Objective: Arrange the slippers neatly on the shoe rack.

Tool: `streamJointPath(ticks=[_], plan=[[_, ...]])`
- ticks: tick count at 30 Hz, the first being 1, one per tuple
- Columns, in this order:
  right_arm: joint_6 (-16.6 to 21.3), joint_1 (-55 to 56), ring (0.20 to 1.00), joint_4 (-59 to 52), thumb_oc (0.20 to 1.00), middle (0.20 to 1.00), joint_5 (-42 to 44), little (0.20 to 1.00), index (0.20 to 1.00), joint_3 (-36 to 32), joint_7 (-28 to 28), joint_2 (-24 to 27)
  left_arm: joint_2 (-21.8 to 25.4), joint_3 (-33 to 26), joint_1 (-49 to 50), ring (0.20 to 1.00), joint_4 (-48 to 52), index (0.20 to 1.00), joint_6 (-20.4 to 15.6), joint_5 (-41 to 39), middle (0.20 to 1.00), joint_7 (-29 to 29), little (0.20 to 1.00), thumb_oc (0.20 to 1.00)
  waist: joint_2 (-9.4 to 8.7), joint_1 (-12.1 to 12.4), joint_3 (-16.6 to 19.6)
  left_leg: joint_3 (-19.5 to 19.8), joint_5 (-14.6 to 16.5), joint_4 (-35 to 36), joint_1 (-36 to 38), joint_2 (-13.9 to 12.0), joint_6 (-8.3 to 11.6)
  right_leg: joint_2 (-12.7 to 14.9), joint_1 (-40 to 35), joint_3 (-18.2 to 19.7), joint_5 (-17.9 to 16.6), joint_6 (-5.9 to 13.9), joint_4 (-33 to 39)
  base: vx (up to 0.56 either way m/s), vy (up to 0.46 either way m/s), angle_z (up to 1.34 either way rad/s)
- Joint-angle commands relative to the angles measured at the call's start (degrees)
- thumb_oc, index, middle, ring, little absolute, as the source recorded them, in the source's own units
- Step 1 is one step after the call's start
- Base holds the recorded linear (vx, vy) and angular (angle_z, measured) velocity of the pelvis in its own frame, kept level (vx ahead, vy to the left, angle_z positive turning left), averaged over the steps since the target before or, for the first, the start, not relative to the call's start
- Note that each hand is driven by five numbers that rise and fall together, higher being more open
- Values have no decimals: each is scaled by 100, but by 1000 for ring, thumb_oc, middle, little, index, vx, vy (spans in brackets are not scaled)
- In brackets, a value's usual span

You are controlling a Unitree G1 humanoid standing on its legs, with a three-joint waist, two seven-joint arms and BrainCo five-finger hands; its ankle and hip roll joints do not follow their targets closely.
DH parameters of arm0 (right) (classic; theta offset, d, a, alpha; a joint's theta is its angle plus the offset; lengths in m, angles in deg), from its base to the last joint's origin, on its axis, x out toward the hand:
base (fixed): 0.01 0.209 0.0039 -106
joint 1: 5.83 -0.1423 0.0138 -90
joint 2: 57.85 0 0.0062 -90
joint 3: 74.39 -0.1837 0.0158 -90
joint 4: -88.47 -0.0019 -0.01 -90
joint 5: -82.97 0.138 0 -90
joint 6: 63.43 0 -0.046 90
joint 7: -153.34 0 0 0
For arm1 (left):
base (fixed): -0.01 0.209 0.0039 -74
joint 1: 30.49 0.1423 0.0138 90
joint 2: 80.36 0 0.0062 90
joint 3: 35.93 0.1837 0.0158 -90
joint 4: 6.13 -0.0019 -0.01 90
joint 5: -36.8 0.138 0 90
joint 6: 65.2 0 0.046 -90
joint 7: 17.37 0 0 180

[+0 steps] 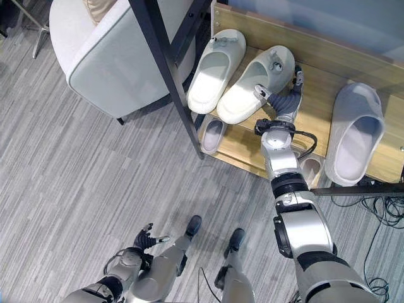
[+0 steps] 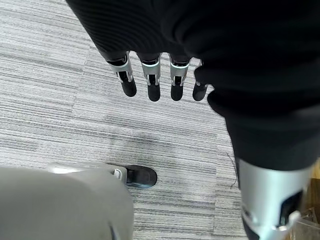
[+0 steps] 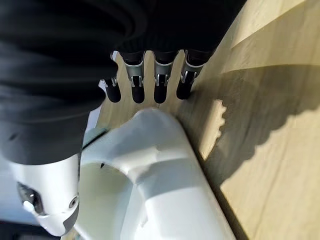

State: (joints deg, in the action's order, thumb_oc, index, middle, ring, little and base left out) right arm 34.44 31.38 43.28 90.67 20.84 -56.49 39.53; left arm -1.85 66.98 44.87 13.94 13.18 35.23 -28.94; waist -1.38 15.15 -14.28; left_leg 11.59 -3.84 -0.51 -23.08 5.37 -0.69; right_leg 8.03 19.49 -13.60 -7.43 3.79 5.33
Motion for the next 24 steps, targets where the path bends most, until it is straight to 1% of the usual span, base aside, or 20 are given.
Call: streamJointPath(ticks=[1, 3, 4, 8, 9, 11, 13, 17, 19, 21, 24], plan=[[219, -552, 1000, -221, 1000, 1000, -199, 1000, 1000, 229, 116, 718, -68, 76, 33, 1000, -400, 1000, 93, 20, 1000, 35, 1000, 1000, -5, 173, -272, 203, 33, 551, 102, -16, 626, 66, -1169, -108, 113, 202, -33, 0, 0, 0], [241, -620, 1000, -153, 1000, 1000, -178, 1000, 1000, 285, 128, 784, -70, 79, 24, 1000, -372, 1000, 95, 24, 1000, 41, 1000, 1000, 2, 183, -286, 201, 29, 551, 102, -16, 626, 66, -1173, -105, 112, 203, -33, 0, 0, 0], [284, -806, 1000, -92, 1000, 1000, -229, 1000, 1000, 506, 175, 1004, -54, 83, 20, 1000, -319, 1000, 83, 35, 1000, 66, 1000, 1000, -1, 191, -306, 189, 24, 551, 105, -15, 625, 70, -1170, -109, 105, 207, -33, 0, 0, 0], [350, -1182, 1000, 43, 1000, 1000, -345, 1000, 1000, 1024, 327, 1369, -33, 126, 37, 1000, -217, 1000, 75, 42, 1000, 108, 1000, 1000, 4, 229, -352, 160, 32, 551, 142, -18, 640, 75, -1198, -102, 117, 209, -33, 0, 0, 0], [353, -1194, 1000, 50, 1000, 1000, -343, 1000, 1000, 1031, 328, 1375, -38, 124, 30, 1000, -218, 1000, 75, 42, 1000, 108, 1000, 1000, 12, 216, -342, 173, 6, 551, 115, -11, 634, 78, -1177, -114, 100, 215, -33, 0, 0, 0], [385, -1412, 1000, 228, 1000, 1000, -282, 1000, 1000, 1276, 393, 1476, -30, 158, 40, 1000, -200, 1000, 64, 24, 1000, 133, 1000, 1000, 3, 230, -346, 162, -5, 551, 101, -10, 638, 78, -1167, -106, 104, 217, -33, 0, 0, 0], [403, -1506, 1000, 293, 1000, 1000, -184, 1000, 1000, 1402, 471, 1454, -28, 174, 64, 1000, -225, 1000, 56, -8, 1000, 153, 1000, 1000, 2, 241, -338, 156, -16, 551, 91, -9, 643, 79, -1168, -109, 103, 217, -33, 0, 0, 0], [424, -1563, 1000, 341, 1000, 1000, -64, 1000, 1000, 1408, 513, 1343, -15, 195, 82, 1000, -253, 1000, 55, -27, 1000, 178, 1000, 1000, -7, 253, -319, 156, -18, 551, 79, -6, 643, 84, -1164, -113, 104, 220, -33, 0, 0, 0], [406, -1526, 1000, 326, 1000, 1000, 42, 1000, 1000, 1324, 521, 1123, -21, 200, 76, 1000, -294, 1000, 53, -65, 1000, 186, 1000, 1000, -26, 255, -304, 139, -16, 551, 71, -10, 649, 83, -1168, -112, 111, 208, -33, 0, 0, 0], [405, -1506, 1000, 370, 1000, 1000, 46, 1000, 1000, 1280, 509, 1076, -28, 204, 78, 1000, -296, 1000, 56, -64, 1000, 192, 1000, 1000, -26, 251, -308, 139, -16, 551, 76, -12, 650, 83, -1175, -111, 110, 207, -33, 0, 0, 0], [372, -1429, 1000, 451, 1000, 1000, 115, 1000, 1000, 1088, 431, 839, -51, 187, 50, 1000, -316, 1000, 49, -122, 1000, 166, 1000, 1000, -14, 250, -312, 145, -10, 551, 87, -11, 642, 82, -1181, -85, 111, 194, -33, 0, 0, 0]])
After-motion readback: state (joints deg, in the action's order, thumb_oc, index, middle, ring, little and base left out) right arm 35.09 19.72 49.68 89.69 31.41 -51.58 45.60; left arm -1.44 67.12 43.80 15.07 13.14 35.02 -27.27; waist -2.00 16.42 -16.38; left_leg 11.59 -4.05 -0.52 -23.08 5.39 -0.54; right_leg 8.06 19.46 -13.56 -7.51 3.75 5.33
